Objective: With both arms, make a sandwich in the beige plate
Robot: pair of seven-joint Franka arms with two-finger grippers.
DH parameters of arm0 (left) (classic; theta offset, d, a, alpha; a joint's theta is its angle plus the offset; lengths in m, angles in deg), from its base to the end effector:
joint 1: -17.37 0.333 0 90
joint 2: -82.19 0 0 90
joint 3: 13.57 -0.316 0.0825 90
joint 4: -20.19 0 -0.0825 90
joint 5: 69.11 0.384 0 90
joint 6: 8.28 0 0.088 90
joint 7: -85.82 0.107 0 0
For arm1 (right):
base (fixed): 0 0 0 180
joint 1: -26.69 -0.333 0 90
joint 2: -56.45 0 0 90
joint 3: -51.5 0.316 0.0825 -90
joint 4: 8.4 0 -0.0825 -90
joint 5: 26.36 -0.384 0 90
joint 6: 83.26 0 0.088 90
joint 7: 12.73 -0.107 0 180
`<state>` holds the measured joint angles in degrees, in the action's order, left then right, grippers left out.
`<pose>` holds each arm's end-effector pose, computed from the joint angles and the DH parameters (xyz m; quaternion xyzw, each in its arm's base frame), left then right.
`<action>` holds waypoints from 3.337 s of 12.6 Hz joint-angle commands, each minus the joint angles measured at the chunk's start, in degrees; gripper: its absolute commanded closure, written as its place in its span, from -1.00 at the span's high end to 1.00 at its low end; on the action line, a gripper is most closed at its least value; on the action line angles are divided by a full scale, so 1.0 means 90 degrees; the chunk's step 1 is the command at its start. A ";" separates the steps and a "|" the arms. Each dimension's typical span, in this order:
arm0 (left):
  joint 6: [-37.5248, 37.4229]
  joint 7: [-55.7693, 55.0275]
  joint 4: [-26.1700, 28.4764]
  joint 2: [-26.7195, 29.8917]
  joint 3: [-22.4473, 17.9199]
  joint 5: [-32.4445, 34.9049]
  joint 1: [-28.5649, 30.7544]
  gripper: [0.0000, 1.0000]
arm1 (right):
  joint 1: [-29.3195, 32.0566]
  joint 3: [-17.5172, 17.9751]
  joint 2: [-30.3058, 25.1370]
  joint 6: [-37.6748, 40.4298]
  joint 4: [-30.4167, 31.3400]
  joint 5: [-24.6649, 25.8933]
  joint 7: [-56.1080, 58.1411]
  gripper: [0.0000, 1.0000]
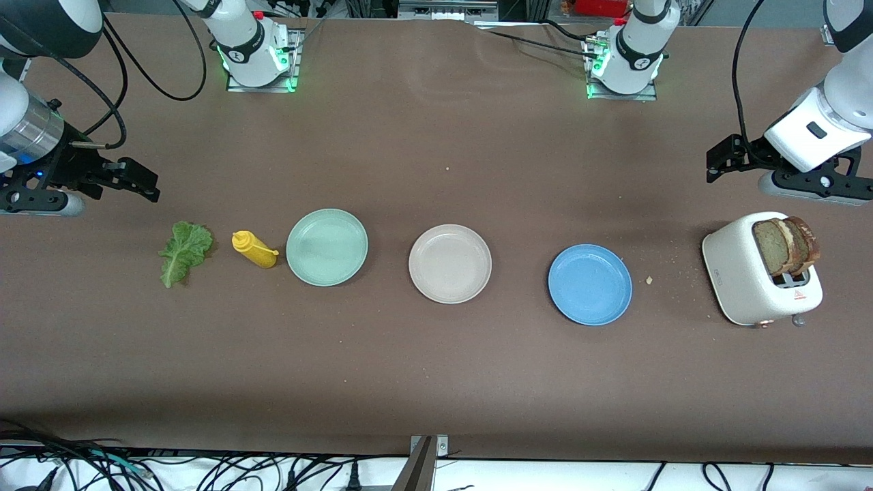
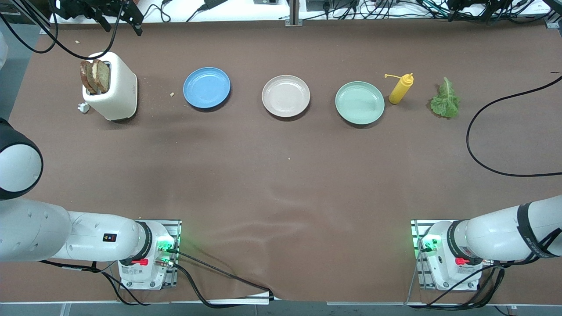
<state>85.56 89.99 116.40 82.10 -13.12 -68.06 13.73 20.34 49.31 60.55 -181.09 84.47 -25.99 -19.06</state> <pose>0.5558 -0.0379 0.5781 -0.9971 0.0728 0.0215 0.0091 0.5841 0.0426 0.5720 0.9998 -0.0185 0.0079 0.0039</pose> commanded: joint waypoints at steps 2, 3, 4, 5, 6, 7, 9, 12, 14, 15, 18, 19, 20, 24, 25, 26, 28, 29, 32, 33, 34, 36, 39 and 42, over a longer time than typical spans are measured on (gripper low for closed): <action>-0.0027 0.0055 0.0002 -0.0019 -0.0031 0.0040 -0.0015 1.00 | -0.0018 -0.0020 -0.0016 -0.0058 0.0042 -0.0101 -0.0069 1.00; -0.0027 0.0045 0.0002 -0.0019 -0.0031 0.0040 -0.0015 1.00 | -0.0018 -0.0020 -0.0016 -0.0058 0.0042 -0.0101 -0.0069 1.00; -0.0027 0.0055 0.0002 -0.0019 -0.0031 0.0050 -0.0015 1.00 | -0.0018 -0.0020 -0.0016 -0.0058 0.0042 -0.0101 -0.0069 1.00; -0.0027 0.0045 0.0002 -0.0019 -0.0031 0.0050 -0.0015 1.00 | -0.0018 -0.0020 -0.0016 -0.0058 0.0042 -0.0101 -0.0069 1.00; -0.0027 0.0055 0.0002 -0.0019 -0.0031 0.0050 -0.0015 1.00 | -0.0018 -0.0020 -0.0016 -0.0058 0.0052 -0.0101 -0.0069 1.00; -0.0027 0.0045 0.0002 -0.0029 -0.0031 0.0050 -0.0015 1.00 | -0.0018 -0.0020 -0.0016 -0.0068 0.0052 -0.0091 -0.0069 1.00; -0.0027 0.0055 0.0002 -0.0048 -0.0031 0.0040 -0.0015 1.00 | -0.0018 -0.0020 0.0071 -0.0165 0.0052 -0.0091 -0.0069 1.00; -0.0027 0.0055 0.0002 -0.0049 -0.0021 0.0050 -0.0015 1.00 | -0.0008 -0.0020 0.0072 -0.0185 0.0062 -0.0091 -0.0069 1.00; -0.0027 0.0055 0.0012 -0.0049 -0.0021 0.0040 -0.0015 1.00 | -0.0008 -0.0020 0.0072 -0.0175 0.0071 -0.0091 -0.0069 1.00; -0.0027 0.0055 0.0012 -0.0049 -0.0021 0.0040 -0.0015 1.00 | -0.0008 -0.0020 0.0072 -0.0175 0.0071 -0.0091 -0.0059 1.00; -0.0046 0.0055 0.0022 -0.0049 -0.0031 0.0040 -0.0015 1.00 | -0.0008 -0.0030 0.0072 -0.0185 0.0071 -0.0091 -0.0069 1.00; -0.0046 0.0055 0.0032 -0.0049 -0.0031 0.0040 -0.0015 1.00 | -0.0008 -0.0030 0.0072 -0.0185 0.0071 -0.0091 -0.0069 1.00; -0.0046 0.0055 0.0032 -0.0049 -0.0021 0.0040 -0.0015 1.00 | -0.0008 -0.0030 0.0072 -0.0185 0.0071 -0.0091 -0.0059 1.00; -0.0046 0.0055 0.0051 -0.0049 -0.0021 0.0040 -0.0015 1.00 | -0.0008 -0.0030 0.0072 -0.0185 0.0071 -0.0091 -0.0059 1.00; -0.0046 0.0055 0.0061 -0.0039 -0.0021 0.0040 -0.0015 1.00 | -0.0008 -0.0030 0.0072 -0.0195 0.0071 -0.0091 -0.0069 1.00; -0.0046 0.0055 0.0061 -0.0039 -0.0021 0.0040 -0.0015 1.00 | -0.0008 -0.0030 0.0072 -0.0185 0.0071 -0.0091 -0.0069 1.00; -0.0046 0.0055 0.0061 -0.0039 -0.0021 0.0040 -0.0015 1.00 | -0.0008 -0.0030 0.0072 -0.0195 0.0071 -0.0091 -0.0069 1.00; -0.0056 0.0055 0.0061 -0.0039 -0.0021 0.0040 -0.0015 1.00 | -0.0008 -0.0030 0.0072 -0.0185 0.0071 -0.0091 -0.0059 1.00; -0.0056 0.0055 0.0061 -0.0039 -0.0021 0.0040 -0.0015 1.00 | -0.0008 -0.0030 0.0072 -0.0185 0.0071 -0.0091 -0.0059 1.00; -0.0056 0.0055 0.0061 -0.0039 -0.0021 0.0040 -0.0015 1.00 | -0.0008 -0.0030 0.0072 -0.0185 0.0071 -0.0100 -0.0059 1.00; -0.0056 0.0055 0.0061 -0.0039 -0.0021 0.0040 -0.0006 1.00 | -0.0008 -0.0030 0.0072 -0.0185 0.0071 -0.0091 -0.0069 1.00; -0.0056 0.0064 0.0051 -0.0049 -0.0021 0.0040 -0.0006 1.00 | -0.0008 -0.0030 0.0072 -0.0185 0.0071 -0.0101 -0.0069 1.00; -0.0027 0.0065 -0.0017 -0.0117 -0.0031 0.0050 0.0062 1.00 | -0.0008 -0.0030 0.0072 -0.0185 0.0071 -0.0101 -0.0069 1.00; 0.0168 0.0162 -0.0250 -0.0506 -0.0031 0.0108 0.0656 1.00 | -0.0008 -0.0030 0.0072 -0.0185 0.0062 -0.0101 -0.0069 1.00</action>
<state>86.00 89.99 116.37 80.30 -13.47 -68.05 15.95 20.36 49.24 61.57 -182.15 84.60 -26.01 -19.21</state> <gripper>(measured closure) 0.000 0.000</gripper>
